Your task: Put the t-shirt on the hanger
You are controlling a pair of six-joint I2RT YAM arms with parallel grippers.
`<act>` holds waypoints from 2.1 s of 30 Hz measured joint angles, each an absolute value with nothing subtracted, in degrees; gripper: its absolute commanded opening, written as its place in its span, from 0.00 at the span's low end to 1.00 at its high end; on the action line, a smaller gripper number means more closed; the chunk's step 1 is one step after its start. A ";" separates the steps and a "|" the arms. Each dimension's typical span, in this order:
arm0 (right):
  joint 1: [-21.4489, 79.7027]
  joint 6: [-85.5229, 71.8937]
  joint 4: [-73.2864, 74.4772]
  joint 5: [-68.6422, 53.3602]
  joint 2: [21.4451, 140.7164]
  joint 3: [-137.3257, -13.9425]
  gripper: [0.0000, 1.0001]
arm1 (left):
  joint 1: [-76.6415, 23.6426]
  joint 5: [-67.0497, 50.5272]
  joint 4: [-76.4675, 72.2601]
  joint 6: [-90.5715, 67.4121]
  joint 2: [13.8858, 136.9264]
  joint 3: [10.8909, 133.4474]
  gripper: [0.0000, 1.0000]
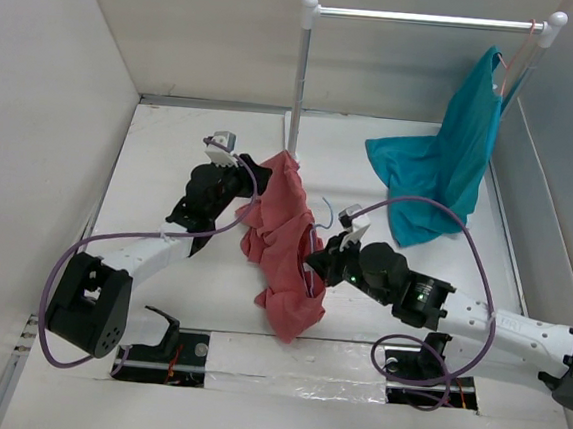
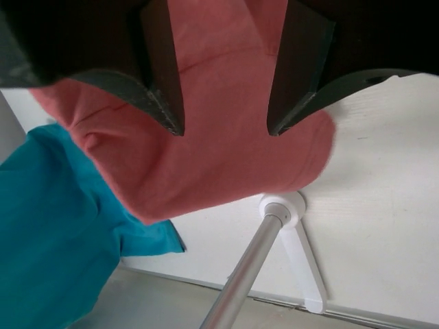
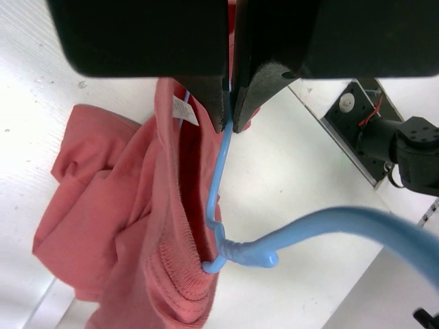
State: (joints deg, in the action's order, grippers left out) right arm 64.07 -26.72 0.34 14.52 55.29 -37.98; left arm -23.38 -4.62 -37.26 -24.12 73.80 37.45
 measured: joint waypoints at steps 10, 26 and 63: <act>62.87 -25.65 2.83 13.45 53.56 -37.98 0.00 | -23.09 -3.73 -38.94 -26.24 74.30 31.77 0.53; 62.22 -22.28 3.46 6.02 53.43 -37.71 0.00 | -9.26 -21.65 -47.33 -58.72 92.20 37.95 0.66; 62.22 -16.84 2.55 -4.67 52.49 -36.51 0.00 | -8.29 -36.99 -72.79 -82.13 102.72 37.74 0.00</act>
State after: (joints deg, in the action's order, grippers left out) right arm 62.22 -16.84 2.55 -4.67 52.49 -36.51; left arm -8.29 -36.99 -72.79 -82.13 102.72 37.74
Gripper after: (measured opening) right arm 0.033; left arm 0.011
